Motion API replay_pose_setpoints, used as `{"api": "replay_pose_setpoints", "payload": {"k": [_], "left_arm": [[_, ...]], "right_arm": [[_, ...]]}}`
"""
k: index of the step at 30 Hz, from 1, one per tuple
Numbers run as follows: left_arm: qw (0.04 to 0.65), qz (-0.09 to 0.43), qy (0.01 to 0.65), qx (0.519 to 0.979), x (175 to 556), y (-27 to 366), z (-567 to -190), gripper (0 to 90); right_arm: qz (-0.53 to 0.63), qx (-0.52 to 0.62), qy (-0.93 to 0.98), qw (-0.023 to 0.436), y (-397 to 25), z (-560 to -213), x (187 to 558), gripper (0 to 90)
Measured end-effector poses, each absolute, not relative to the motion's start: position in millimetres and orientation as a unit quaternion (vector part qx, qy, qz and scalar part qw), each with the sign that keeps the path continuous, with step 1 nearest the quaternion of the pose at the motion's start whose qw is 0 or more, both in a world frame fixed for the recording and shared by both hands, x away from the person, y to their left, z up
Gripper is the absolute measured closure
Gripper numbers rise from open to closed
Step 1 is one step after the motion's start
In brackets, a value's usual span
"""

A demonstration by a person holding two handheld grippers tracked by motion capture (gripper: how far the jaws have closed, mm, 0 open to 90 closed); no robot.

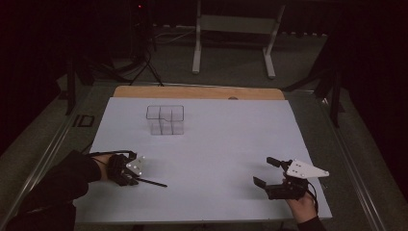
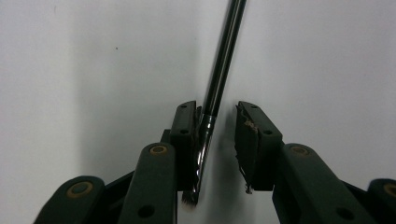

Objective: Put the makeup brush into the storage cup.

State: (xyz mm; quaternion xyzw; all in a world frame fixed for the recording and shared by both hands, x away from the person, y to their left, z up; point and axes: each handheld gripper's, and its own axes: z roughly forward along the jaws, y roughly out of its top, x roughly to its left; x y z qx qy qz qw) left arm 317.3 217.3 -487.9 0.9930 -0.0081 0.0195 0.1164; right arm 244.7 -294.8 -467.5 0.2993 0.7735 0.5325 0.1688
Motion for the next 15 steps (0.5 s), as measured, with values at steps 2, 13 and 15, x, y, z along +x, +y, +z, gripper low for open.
{"api": "replay_pose_setpoints", "payload": {"k": [2, 13, 15], "left_arm": [[0.114, 0.019, -0.011, 0.993, 317.8, 216.4, -487.9, 70.3], [0.11, 0.0, -0.014, 0.994, 319.2, 213.9, -489.0, 84.3], [0.104, -0.004, -0.011, 0.994, 320.2, 212.1, -488.8, 84.5]], "right_arm": [[0.533, 0.299, 0.774, 0.169, -294.7, -467.6, 244.8, 11.9], [0.532, 0.3, 0.774, 0.166, -294.3, -468.0, 245.0, 11.9], [0.532, 0.301, 0.774, 0.166, -294.2, -468.1, 245.1, 11.9]]}}
